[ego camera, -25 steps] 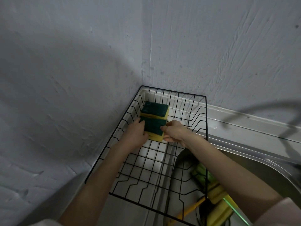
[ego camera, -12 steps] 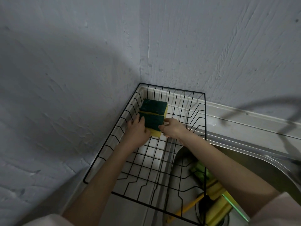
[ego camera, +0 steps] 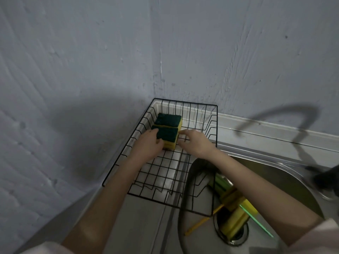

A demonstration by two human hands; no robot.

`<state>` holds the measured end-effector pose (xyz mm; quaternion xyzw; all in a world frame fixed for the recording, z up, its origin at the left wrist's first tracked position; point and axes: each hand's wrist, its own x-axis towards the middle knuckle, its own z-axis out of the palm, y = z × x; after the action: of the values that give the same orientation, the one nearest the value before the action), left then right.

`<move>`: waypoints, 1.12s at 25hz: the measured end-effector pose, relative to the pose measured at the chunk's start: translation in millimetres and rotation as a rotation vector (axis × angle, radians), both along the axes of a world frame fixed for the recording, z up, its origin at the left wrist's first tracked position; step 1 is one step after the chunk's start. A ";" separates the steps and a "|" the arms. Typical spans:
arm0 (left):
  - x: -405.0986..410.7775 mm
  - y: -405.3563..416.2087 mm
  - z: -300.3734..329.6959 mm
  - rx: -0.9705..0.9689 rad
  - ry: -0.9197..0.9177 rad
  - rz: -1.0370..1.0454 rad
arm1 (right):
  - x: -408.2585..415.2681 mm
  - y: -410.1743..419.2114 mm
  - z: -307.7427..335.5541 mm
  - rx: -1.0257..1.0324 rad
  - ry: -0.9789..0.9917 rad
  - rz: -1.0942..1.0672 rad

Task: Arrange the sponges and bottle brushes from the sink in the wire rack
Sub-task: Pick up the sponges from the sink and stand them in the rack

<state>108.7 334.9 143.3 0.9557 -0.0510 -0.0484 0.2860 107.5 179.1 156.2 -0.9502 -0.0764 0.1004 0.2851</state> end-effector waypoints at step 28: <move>-148.2 -205.7 -27.2 0.019 0.228 -0.163 | -138.0 -213.5 -37.6 -0.106 0.101 -0.084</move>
<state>-39.5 129.2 116.2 0.9393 -0.0953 -0.1804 0.2760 -30.5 -34.5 118.6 -0.9601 -0.0166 0.1398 0.2416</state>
